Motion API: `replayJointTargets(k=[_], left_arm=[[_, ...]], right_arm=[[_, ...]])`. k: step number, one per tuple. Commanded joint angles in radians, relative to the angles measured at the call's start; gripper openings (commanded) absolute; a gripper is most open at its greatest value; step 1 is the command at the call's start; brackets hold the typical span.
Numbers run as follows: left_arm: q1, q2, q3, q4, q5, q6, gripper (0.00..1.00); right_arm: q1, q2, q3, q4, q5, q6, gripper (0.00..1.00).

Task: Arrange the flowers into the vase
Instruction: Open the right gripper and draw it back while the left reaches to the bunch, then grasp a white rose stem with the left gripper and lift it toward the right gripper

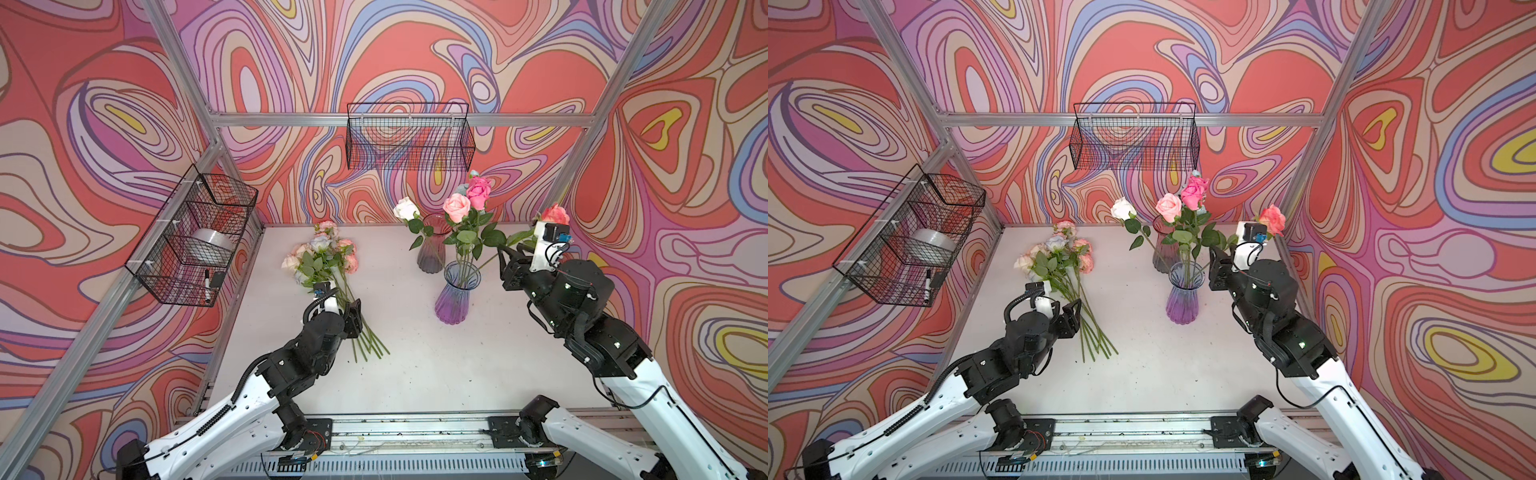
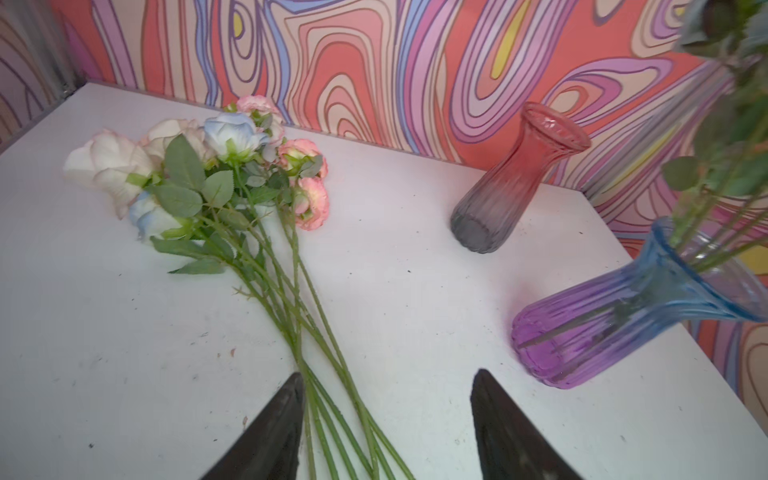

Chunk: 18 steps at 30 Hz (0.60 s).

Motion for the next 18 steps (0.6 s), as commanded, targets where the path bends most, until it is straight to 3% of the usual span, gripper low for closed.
replayJointTargets(k=[1, 4, 7, 9, 14, 18], left_arm=[[0.148, 0.068, 0.032, -0.122, 0.164, -0.131, 0.62], [0.247, 0.180, 0.055, -0.140, 0.309, -0.148, 0.59], [0.270, 0.299, 0.091, -0.143, 0.334, -0.141, 0.55], [0.284, 0.372, 0.113, -0.131, 0.343, -0.148, 0.51], [0.327, 0.561, 0.173, -0.042, 0.421, -0.148, 0.45], [0.341, 0.700, 0.264, -0.063, 0.382, -0.140, 0.40]], right_arm=[[-0.003, -0.002, -0.008, -0.033, 0.076, 0.023, 0.41], [-0.002, 0.008, -0.026, -0.046, -0.048, 0.005, 0.15], [-0.002, 0.011, -0.074, -0.034, -0.187, 0.016, 0.03], [-0.003, 0.021, -0.100, -0.032, -0.259, 0.031, 0.01], [-0.003, 0.014, -0.171, 0.022, -0.280, 0.061, 0.00], [-0.003, 0.019, -0.197, 0.040, -0.293, 0.064, 0.00]])
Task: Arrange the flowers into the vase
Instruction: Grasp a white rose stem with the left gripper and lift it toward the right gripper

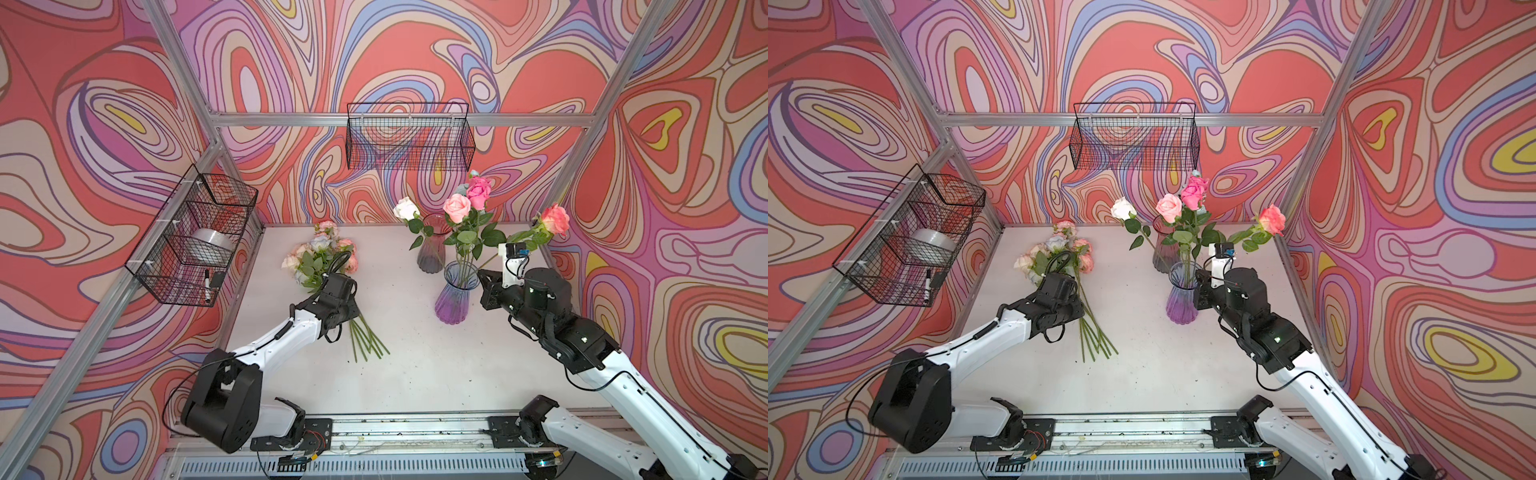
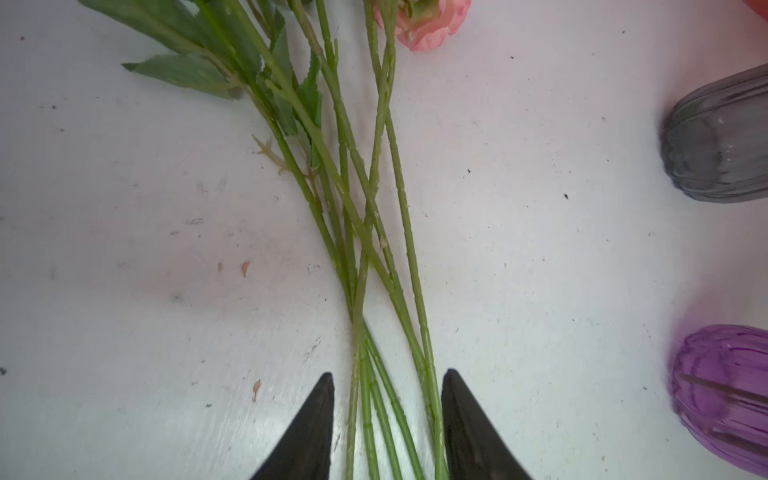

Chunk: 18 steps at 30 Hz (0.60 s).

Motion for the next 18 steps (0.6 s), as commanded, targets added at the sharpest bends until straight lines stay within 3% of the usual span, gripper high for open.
replayJointTargets(k=[1, 8, 18], left_arm=[[0.019, 0.062, 0.053, 0.015, -0.016, -0.017, 0.39], [0.074, 0.148, 0.069, 0.054, -0.010, -0.046, 0.26], [0.107, 0.158, -0.028, 0.280, 0.027, 0.006, 0.28]], right_arm=[[-0.003, -0.006, -0.015, 0.049, -0.035, 0.015, 0.00], [-0.003, -0.013, -0.048, 0.067, -0.041, 0.014, 0.00], [-0.002, 0.004, -0.062, 0.088, -0.048, 0.012, 0.00]])
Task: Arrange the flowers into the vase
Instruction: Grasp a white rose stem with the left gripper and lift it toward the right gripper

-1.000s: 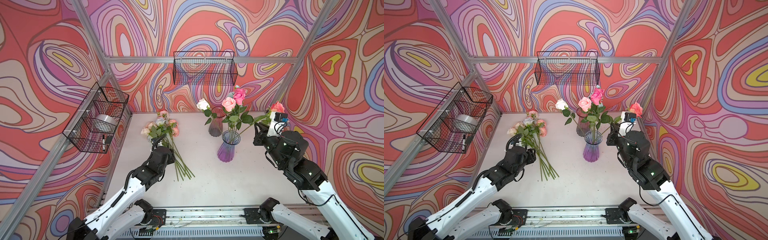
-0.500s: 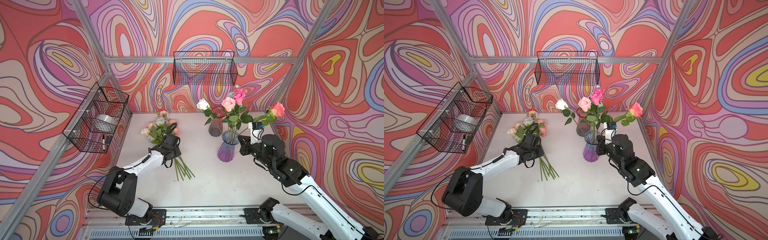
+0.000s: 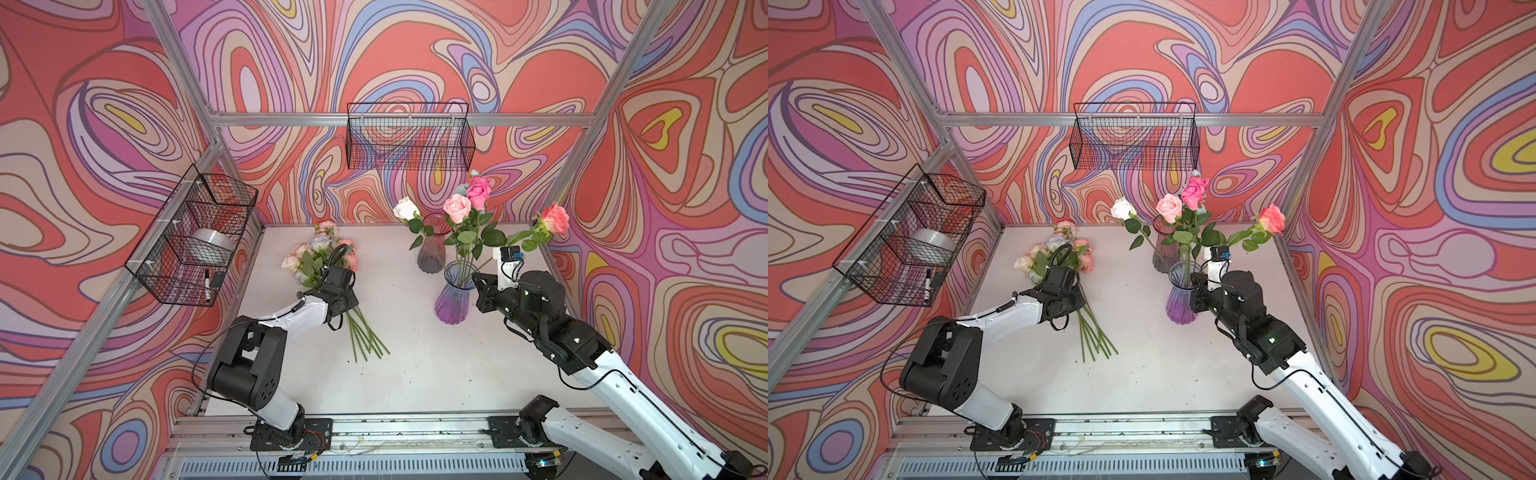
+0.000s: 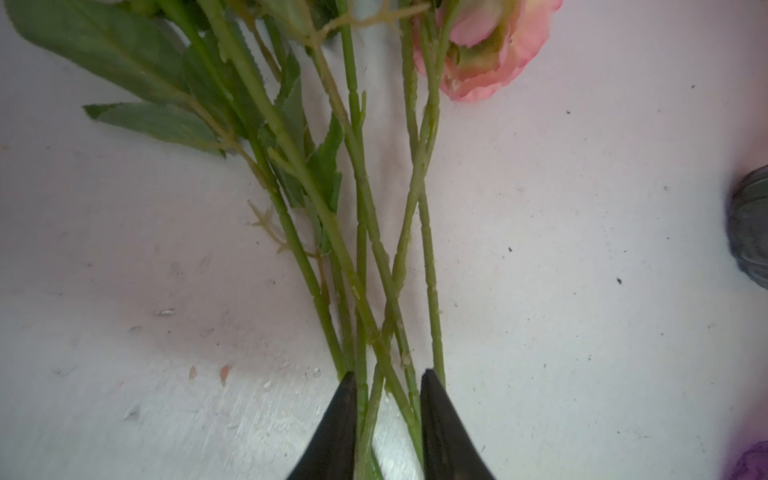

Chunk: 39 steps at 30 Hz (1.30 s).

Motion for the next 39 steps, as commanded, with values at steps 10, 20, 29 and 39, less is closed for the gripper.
replayJointTargets(k=[10, 20, 29, 39], left_arm=[[0.051, 0.084, -0.016, 0.123, 0.028, -0.025, 0.15], [0.066, 0.057, -0.010, 0.109, 0.034, 0.009, 0.00], [0.066, -0.225, -0.023, 0.003, 0.090, 0.023, 0.00], [0.048, -0.563, -0.023, 0.029, 0.279, 0.204, 0.00]], right_arm=[[-0.003, 0.006, -0.006, 0.016, -0.011, 0.004, 0.00], [-0.003, -0.001, 0.000, 0.018, -0.013, 0.006, 0.00], [-0.003, 0.001, 0.009, 0.031, -0.023, 0.012, 0.00], [-0.003, 0.006, 0.037, 0.076, -0.189, 0.011, 0.12]])
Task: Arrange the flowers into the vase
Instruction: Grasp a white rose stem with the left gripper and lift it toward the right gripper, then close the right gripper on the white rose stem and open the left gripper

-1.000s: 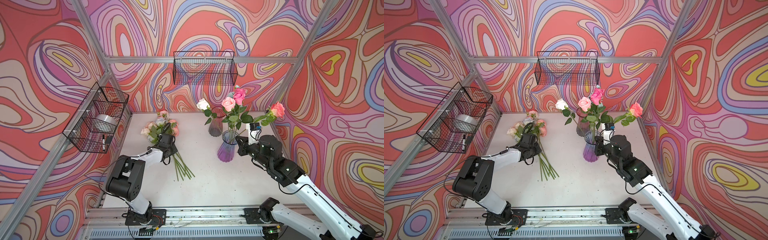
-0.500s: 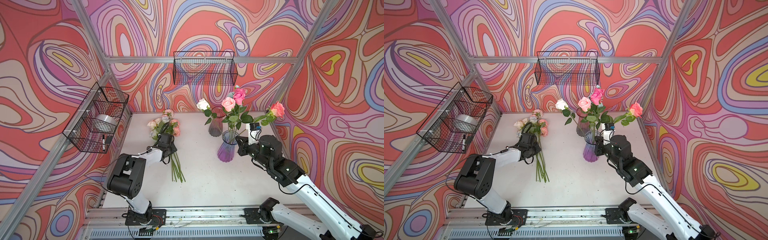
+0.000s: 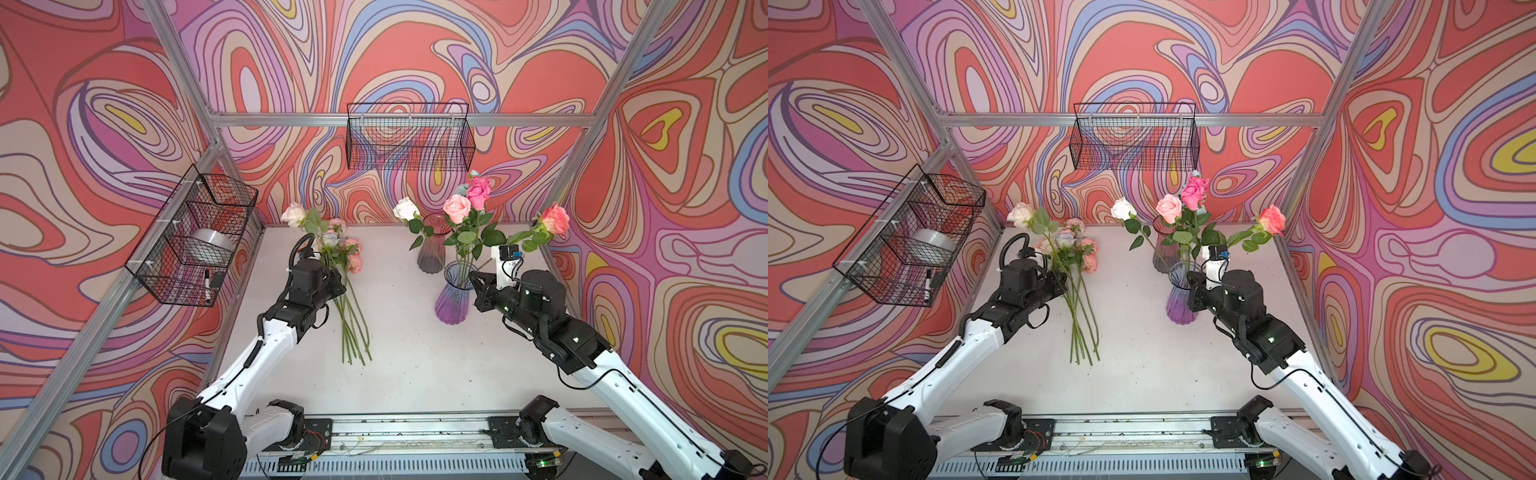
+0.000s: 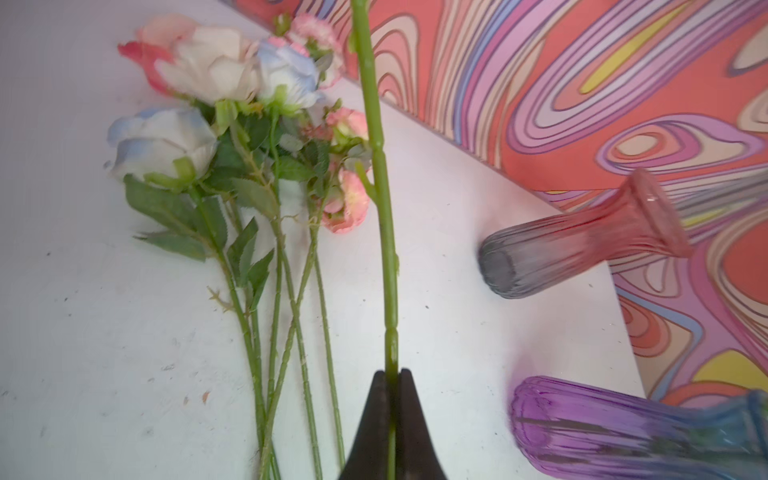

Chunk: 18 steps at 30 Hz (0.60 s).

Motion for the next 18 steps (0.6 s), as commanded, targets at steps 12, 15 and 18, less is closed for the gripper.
replayJointTargets(k=[12, 15, 18], left_arm=[[-0.367, -0.286, 0.070, 0.102, 0.164, 0.385, 0.00], [-0.456, -0.307, 0.072, 0.121, 0.130, 0.430, 0.00], [-0.536, -0.309, 0.084, 0.129, 0.090, 0.470, 0.00]], right_arm=[[0.033, 0.094, 0.155, 0.111, -0.378, 0.057, 0.40], [0.083, 0.131, 0.189, 0.144, -0.384, 0.057, 0.42], [0.161, 0.194, 0.242, 0.180, -0.393, 0.049, 0.44]])
